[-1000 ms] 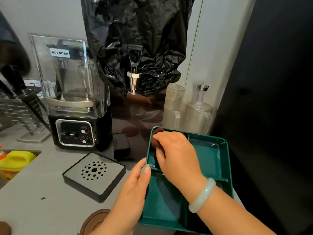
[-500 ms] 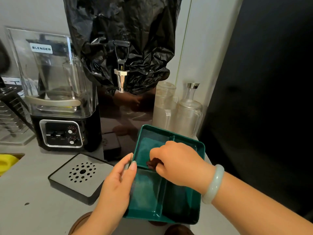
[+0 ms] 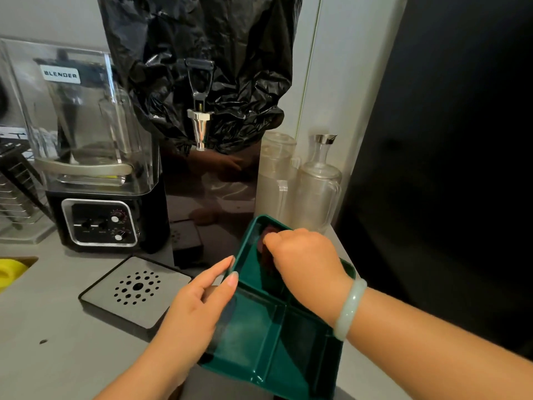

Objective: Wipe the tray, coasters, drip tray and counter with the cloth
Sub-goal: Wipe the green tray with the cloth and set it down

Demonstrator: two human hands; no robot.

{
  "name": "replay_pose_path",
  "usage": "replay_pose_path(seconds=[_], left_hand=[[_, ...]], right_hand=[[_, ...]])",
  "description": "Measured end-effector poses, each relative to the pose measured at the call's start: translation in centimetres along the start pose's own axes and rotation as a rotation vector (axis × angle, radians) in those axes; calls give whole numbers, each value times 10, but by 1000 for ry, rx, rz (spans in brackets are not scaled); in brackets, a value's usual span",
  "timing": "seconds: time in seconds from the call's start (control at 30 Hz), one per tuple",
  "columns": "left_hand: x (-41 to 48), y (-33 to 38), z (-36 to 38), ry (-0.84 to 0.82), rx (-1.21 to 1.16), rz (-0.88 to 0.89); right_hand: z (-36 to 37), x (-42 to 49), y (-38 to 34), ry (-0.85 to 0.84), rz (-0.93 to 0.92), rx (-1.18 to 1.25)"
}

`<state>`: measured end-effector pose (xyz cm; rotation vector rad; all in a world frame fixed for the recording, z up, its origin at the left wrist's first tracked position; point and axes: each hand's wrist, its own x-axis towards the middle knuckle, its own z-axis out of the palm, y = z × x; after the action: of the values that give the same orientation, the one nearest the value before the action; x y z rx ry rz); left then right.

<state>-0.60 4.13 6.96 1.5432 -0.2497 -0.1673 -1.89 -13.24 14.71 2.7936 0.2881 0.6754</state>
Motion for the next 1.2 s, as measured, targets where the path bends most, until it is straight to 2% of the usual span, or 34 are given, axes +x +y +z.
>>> replay_pose_path(seconds=[0.07,0.13,0.2,0.27,0.33,0.43,0.5,0.6,0.7,0.77,0.8,0.9,1.03,1.1,1.2], left_hand=[[-1,-4,7,5,-57,-13],[0,-7,9,32,-66,-13],[0,-9,7,59,-50,-6],[-1,-9,4,78,-32,12],[-3,-8,0,94,-12,32],[-5,-7,-4,103,-15,37],[-6,-7,-4,126,-29,20],[-7,-9,2,129,-108,23],[-11,-14,14,100,-105,33],[-14,-14,17,104,-83,80],[-14,-12,16,119,-96,91],[-10,-6,9,184,-130,100],[-10,6,6,157,-97,115],[-9,9,8,160,-90,108],[-8,15,14,144,-55,93]], right_hand=[[3,1,-10,26,141,197],[5,-6,-21,15,126,456],[8,-14,-24,18,76,574],[10,-20,-17,-21,119,674],[8,-25,-2,-27,279,886],[2,-38,27,204,526,1103],[2,-48,41,320,623,1098],[18,-54,42,350,733,1125],[31,-51,28,478,778,1001],[37,-50,20,517,710,915],[40,-50,16,479,662,925],[43,-60,11,267,487,926],[38,-80,33,72,176,593],[35,-82,48,74,84,455],[32,-67,60,208,74,315]])
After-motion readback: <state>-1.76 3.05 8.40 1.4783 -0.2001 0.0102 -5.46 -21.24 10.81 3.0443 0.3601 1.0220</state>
